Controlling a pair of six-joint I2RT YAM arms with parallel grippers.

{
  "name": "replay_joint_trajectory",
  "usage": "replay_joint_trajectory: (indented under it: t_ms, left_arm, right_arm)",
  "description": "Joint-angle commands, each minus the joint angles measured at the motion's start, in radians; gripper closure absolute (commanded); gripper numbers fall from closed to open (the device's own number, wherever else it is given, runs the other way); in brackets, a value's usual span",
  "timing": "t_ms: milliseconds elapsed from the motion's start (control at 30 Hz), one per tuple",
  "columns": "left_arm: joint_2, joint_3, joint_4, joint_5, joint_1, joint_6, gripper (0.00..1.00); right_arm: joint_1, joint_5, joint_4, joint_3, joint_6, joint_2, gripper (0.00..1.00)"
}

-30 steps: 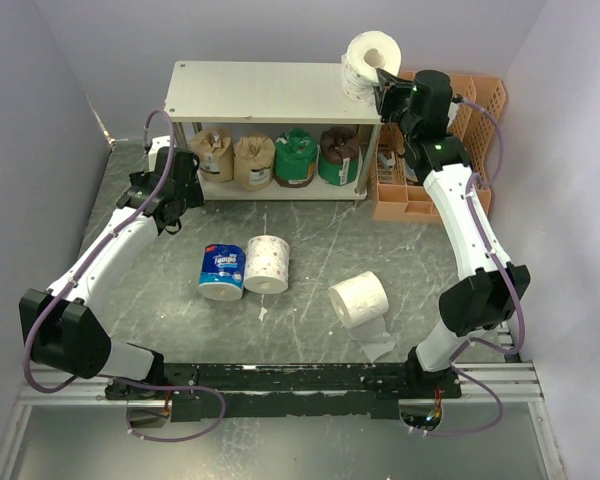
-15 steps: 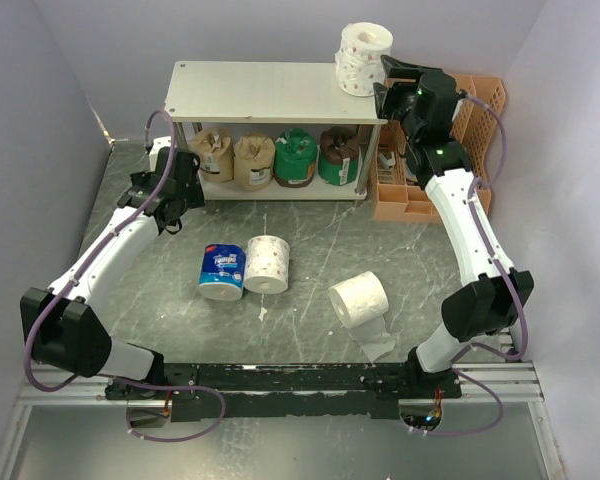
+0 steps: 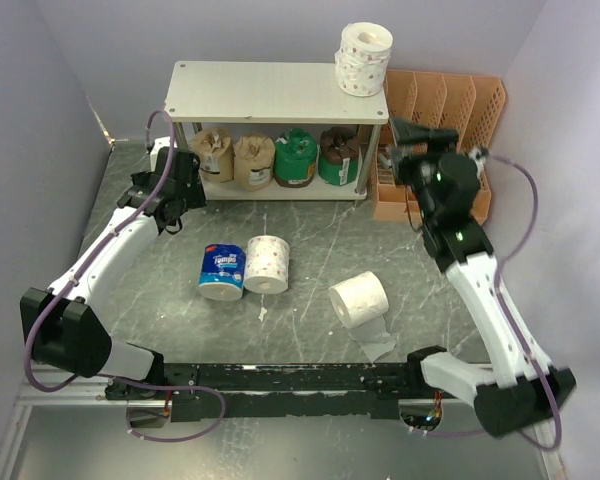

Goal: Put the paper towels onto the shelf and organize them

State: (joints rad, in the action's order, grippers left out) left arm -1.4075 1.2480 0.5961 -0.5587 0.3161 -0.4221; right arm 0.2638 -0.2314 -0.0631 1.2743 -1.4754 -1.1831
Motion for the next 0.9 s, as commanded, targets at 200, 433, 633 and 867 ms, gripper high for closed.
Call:
replay_joint_trajectory:
  t_ms: [200,433,633,867]
  left_arm:
    - [0.007,0.004,-0.040,0.171,0.001,0.036,0.00]
    - [0.024,0.003,-0.031,0.189,0.005,0.030,0.01]
    - [0.050,0.002,-0.032,0.202,0.015,0.032,0.02]
    - [0.062,0.001,-0.032,0.199,0.030,0.038,0.02]
  right_arm:
    - [0.018,-0.043,-0.280,-0.514,0.504,0.333,0.11]
    - [0.072,-0.085,-0.578,-0.459,0.563,0.305,0.00]
    - [0.273,-0.152,-0.761,-0.415,0.490,0.329,0.02]
    - [0.376,-0.190,-0.854,-0.516,0.398,0.378,0.04]
